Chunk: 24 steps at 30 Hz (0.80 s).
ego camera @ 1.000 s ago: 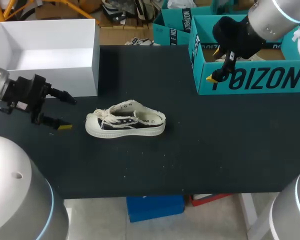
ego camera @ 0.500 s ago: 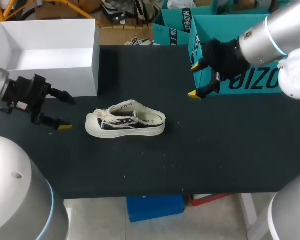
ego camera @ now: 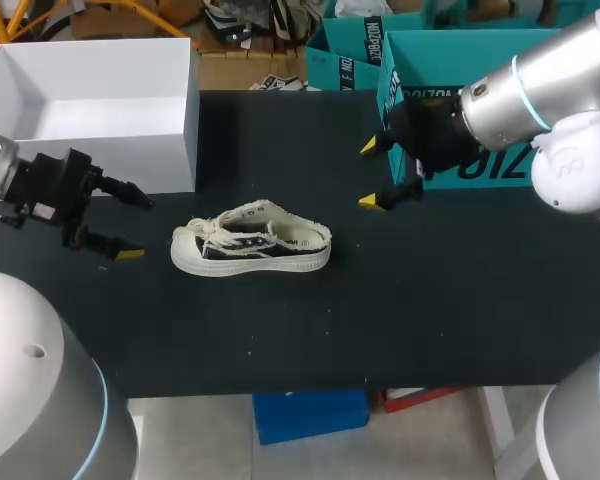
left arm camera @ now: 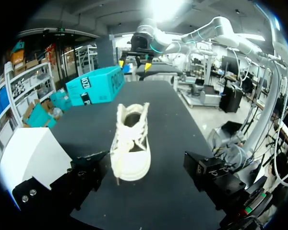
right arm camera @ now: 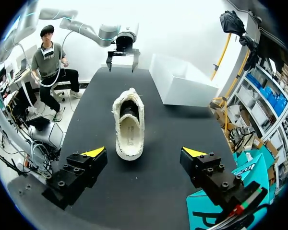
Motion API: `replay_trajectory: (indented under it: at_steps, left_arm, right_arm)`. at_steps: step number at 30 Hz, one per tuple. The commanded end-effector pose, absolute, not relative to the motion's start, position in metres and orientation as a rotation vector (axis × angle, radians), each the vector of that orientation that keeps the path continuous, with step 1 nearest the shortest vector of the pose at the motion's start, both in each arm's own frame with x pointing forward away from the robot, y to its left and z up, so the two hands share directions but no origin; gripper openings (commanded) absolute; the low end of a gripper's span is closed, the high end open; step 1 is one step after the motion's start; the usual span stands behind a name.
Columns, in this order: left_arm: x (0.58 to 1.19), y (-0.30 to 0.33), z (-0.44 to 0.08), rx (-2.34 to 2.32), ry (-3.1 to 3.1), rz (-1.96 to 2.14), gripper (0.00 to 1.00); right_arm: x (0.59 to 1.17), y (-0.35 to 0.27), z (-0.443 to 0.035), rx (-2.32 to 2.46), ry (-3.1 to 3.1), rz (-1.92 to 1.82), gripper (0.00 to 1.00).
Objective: Take the shoe out of the shoebox, open the shoe tongue, remove and reinsert the insole, then place the shoe into the shoebox
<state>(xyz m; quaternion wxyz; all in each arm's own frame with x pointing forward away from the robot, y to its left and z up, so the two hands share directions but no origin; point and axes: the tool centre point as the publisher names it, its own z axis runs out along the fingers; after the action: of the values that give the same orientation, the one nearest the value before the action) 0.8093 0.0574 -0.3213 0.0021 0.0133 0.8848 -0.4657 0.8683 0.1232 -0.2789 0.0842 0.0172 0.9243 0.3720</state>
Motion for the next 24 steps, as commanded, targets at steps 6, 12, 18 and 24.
replay_trajectory:
  at_steps: [6, 12, 18, 24]
  left_arm:
    - [0.808, 0.057, -0.322, 0.041, 2.773, -1.455, 1.0]
    - [0.808, 0.057, -0.322, 0.041, 2.773, -1.455, 1.0]
    - [0.808, 0.057, -0.322, 0.041, 2.773, -1.455, 1.0]
    - [0.808, 0.057, -0.322, 0.041, 2.773, -1.455, 1.0]
  right_arm:
    - [0.87, 0.134, -0.287, 0.024, 2.705, 1.196, 1.0]
    - [0.868, 0.156, -0.305, -0.017, 2.669, 1.288, 1.0]
    - [0.865, 0.174, -0.319, -0.054, 2.668, 1.346, 1.0]
    - [0.864, 0.187, -0.334, -0.064, 2.677, 1.39, 1.0]
